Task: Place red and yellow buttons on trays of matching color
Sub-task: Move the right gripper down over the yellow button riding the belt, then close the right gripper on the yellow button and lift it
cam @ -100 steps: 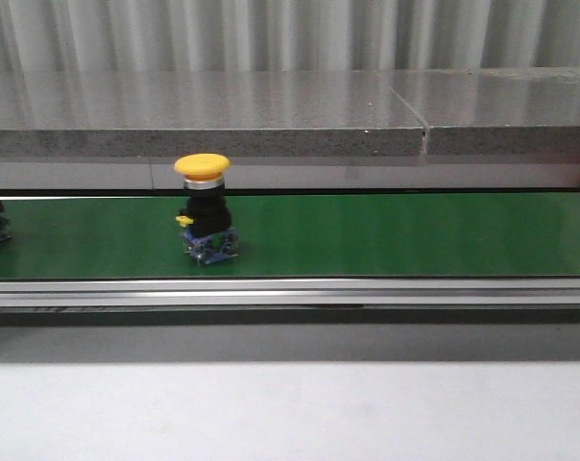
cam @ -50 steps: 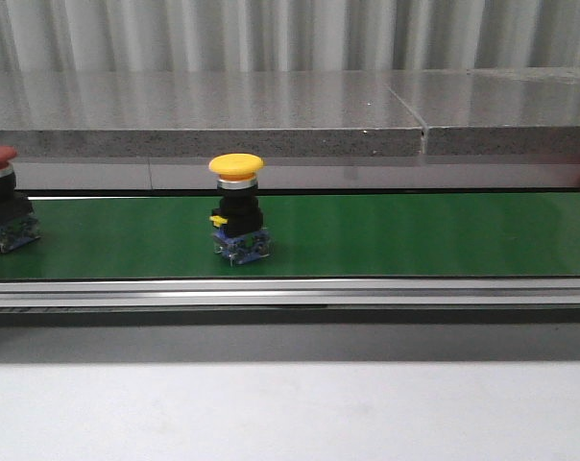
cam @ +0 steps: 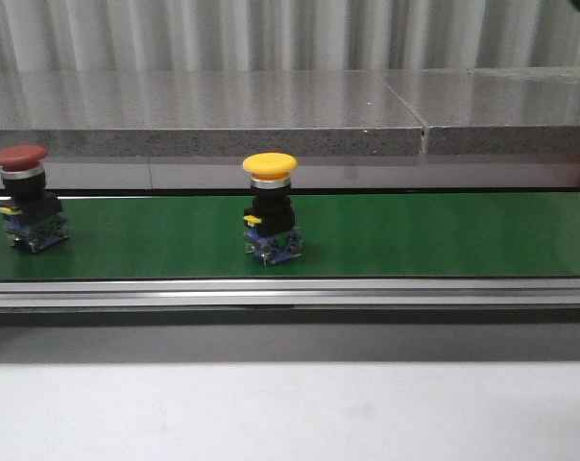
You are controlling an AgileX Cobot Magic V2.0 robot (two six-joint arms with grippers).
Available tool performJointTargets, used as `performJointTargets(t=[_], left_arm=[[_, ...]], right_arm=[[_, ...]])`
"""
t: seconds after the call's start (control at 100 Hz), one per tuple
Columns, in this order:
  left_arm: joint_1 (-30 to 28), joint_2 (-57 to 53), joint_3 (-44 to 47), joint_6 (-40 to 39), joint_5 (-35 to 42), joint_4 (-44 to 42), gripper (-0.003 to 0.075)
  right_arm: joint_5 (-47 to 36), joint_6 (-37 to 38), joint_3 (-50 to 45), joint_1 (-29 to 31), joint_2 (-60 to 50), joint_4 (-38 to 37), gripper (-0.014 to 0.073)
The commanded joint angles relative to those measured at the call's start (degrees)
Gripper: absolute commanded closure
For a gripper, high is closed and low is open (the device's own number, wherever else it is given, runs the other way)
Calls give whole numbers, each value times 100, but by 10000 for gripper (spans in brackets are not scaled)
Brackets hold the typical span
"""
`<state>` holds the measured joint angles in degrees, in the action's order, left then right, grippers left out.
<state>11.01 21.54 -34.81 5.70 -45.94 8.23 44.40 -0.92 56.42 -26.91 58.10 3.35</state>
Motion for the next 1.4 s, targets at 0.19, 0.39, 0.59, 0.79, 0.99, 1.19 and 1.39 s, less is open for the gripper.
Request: performJointTargets(t=[0.19, 0.39, 0.59, 0.79, 0.99, 1.19, 1.39], left_arm=[[53, 37, -148, -16, 373, 77, 741], [53, 37, -148, -16, 373, 77, 741], [53, 37, -148, -16, 373, 77, 741], [53, 37, -148, -16, 373, 77, 741], [53, 37, -148, -16, 373, 77, 741], [53, 37, -148, -16, 373, 77, 741], [53, 37, -148, -16, 373, 77, 741]], right_arm=[[154, -77, 1119, -323, 1233, 116, 29], [808, -89, 1841, -373, 2106, 349, 39], [1507, -242, 2562, -373, 2864, 353, 39], [1731, -539, 2886, -373, 3491, 541, 39], [1502, -561, 3029, -373, 3988, 541, 39], [1223, -619, 3044, -355, 4218, 478, 62], [1202, -619, 3044, -355, 4218, 434, 347]])
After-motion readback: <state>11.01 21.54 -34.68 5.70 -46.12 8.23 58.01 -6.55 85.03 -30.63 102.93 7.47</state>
